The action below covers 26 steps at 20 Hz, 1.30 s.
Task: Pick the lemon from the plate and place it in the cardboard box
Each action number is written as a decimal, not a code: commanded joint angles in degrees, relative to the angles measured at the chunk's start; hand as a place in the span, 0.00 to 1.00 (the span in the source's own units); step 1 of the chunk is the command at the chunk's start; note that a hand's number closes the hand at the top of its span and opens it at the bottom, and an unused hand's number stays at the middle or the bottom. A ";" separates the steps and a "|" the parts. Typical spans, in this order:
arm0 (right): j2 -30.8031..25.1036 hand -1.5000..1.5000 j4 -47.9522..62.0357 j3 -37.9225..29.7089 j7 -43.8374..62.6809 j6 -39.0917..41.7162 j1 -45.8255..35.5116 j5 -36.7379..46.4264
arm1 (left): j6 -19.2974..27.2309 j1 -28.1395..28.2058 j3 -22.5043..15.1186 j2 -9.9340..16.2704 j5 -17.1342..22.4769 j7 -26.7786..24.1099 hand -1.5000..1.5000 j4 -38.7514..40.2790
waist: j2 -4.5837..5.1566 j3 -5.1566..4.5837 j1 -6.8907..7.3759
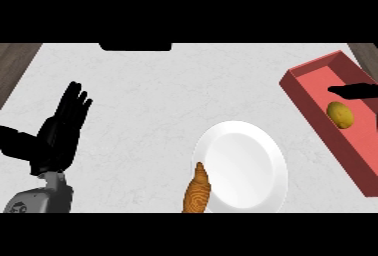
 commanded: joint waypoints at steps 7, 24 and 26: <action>0.96 0.00 1.25 -16.64 -0.26 11.74 -4.24 -25.92 | 0.82 -0.17 0.27 0.40 -0.22 2.17 0.50 -1.46 | -0.40 0.02 -1.13; -12.72 0.00 16.18 -25.16 -14.11 18.26 4.37 -42.41 | -1.31 2.94 -0.92 -1.09 -0.86 -4.45 0.50 1.33 | 0.04 -0.06 -0.26; -13.02 0.00 12.80 -25.25 -12.83 19.73 7.46 -44.59 | 0.87 0.86 -1.14 -1.37 -0.99 0.31 0.50 -1.42 | -0.10 -0.07 -0.53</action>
